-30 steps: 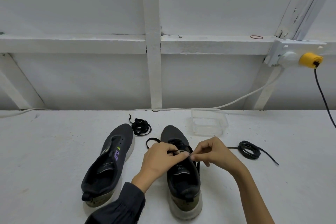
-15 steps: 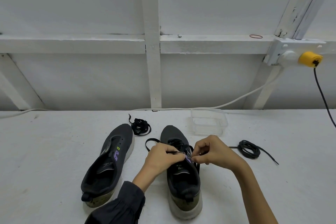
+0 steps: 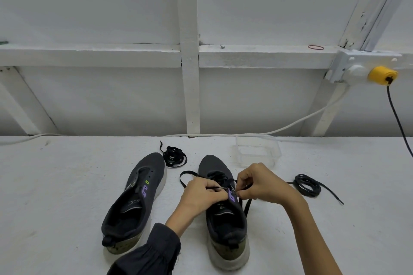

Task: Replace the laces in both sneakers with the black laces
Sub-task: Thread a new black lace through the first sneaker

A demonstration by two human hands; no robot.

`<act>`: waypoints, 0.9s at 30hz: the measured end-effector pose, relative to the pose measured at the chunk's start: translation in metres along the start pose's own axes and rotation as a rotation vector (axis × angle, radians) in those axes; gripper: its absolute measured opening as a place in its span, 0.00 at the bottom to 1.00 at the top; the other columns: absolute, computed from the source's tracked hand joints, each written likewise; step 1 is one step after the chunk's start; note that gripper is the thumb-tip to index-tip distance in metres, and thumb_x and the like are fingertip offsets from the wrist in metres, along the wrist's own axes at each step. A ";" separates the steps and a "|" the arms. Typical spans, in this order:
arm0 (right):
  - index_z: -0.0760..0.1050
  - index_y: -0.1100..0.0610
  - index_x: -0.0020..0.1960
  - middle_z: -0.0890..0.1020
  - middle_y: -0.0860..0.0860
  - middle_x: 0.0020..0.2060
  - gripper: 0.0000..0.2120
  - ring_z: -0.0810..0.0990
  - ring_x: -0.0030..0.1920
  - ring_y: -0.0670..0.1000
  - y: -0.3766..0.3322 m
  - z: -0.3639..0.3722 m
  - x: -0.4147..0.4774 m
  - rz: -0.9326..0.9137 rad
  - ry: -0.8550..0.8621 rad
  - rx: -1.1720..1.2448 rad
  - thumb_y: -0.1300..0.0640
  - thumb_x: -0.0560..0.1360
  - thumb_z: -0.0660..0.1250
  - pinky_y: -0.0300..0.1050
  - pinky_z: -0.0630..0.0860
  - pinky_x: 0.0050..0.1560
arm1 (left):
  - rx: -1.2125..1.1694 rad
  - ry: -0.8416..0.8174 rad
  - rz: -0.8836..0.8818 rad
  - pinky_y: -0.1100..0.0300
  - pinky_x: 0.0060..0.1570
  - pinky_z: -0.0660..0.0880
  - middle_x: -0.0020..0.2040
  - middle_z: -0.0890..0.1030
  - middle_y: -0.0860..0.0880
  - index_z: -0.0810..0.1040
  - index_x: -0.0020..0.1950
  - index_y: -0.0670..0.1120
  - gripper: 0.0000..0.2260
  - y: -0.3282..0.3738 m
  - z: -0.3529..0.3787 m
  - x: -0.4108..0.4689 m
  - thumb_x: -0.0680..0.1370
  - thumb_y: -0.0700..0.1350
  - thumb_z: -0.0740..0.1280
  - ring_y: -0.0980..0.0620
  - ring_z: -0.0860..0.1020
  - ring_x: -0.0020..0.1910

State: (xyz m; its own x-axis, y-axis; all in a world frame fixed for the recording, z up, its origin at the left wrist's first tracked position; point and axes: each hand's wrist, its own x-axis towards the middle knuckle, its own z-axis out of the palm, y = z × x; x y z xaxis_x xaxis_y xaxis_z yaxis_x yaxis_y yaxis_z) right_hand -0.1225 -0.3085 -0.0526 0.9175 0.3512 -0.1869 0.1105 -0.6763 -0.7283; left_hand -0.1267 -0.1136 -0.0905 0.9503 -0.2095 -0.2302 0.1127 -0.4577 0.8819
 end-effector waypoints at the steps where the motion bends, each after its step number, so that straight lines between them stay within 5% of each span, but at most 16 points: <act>1: 0.81 0.57 0.35 0.84 0.52 0.32 0.06 0.77 0.30 0.44 -0.001 0.000 0.000 -0.003 -0.009 0.003 0.66 0.68 0.71 0.37 0.74 0.32 | 0.001 0.002 0.001 0.52 0.53 0.78 0.26 0.77 0.54 0.85 0.38 0.48 0.12 0.001 0.000 -0.001 0.61 0.53 0.69 0.59 0.76 0.33; 15: 0.80 0.53 0.35 0.79 0.45 0.27 0.08 0.74 0.27 0.45 -0.010 -0.006 0.002 -0.009 -0.120 -0.080 0.62 0.71 0.72 0.38 0.72 0.31 | -0.072 -0.006 0.025 0.52 0.54 0.79 0.37 0.85 0.49 0.86 0.40 0.49 0.11 0.000 0.002 -0.003 0.64 0.54 0.70 0.53 0.83 0.44; 20: 0.79 0.49 0.34 0.80 0.46 0.29 0.10 0.74 0.27 0.45 -0.006 -0.004 0.007 -0.007 -0.129 -0.065 0.61 0.72 0.72 0.40 0.73 0.34 | -0.007 -0.046 0.092 0.50 0.54 0.77 0.31 0.79 0.45 0.85 0.41 0.53 0.11 -0.003 -0.002 -0.006 0.63 0.55 0.69 0.55 0.78 0.36; 23: 0.80 0.49 0.34 0.83 0.51 0.33 0.10 0.76 0.28 0.47 -0.002 -0.001 0.010 -0.008 -0.119 -0.040 0.61 0.71 0.74 0.48 0.77 0.38 | 0.087 -0.042 0.130 0.50 0.48 0.77 0.24 0.70 0.55 0.84 0.40 0.58 0.11 -0.007 -0.004 -0.003 0.60 0.59 0.71 0.56 0.73 0.32; 27: 0.82 0.54 0.37 0.84 0.52 0.33 0.05 0.79 0.31 0.48 0.002 -0.002 0.010 -0.021 -0.082 0.034 0.59 0.68 0.78 0.45 0.76 0.36 | 0.215 -0.013 0.200 0.58 0.40 0.71 0.27 0.73 0.58 0.81 0.40 0.65 0.10 -0.007 -0.005 -0.003 0.61 0.64 0.70 0.61 0.72 0.32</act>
State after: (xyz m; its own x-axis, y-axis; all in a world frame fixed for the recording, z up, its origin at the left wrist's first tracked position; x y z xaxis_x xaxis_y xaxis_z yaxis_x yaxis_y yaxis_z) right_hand -0.1125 -0.3078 -0.0545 0.8803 0.4184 -0.2237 0.1154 -0.6462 -0.7544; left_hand -0.1291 -0.1053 -0.0933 0.9436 -0.3242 -0.0672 -0.1417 -0.5789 0.8030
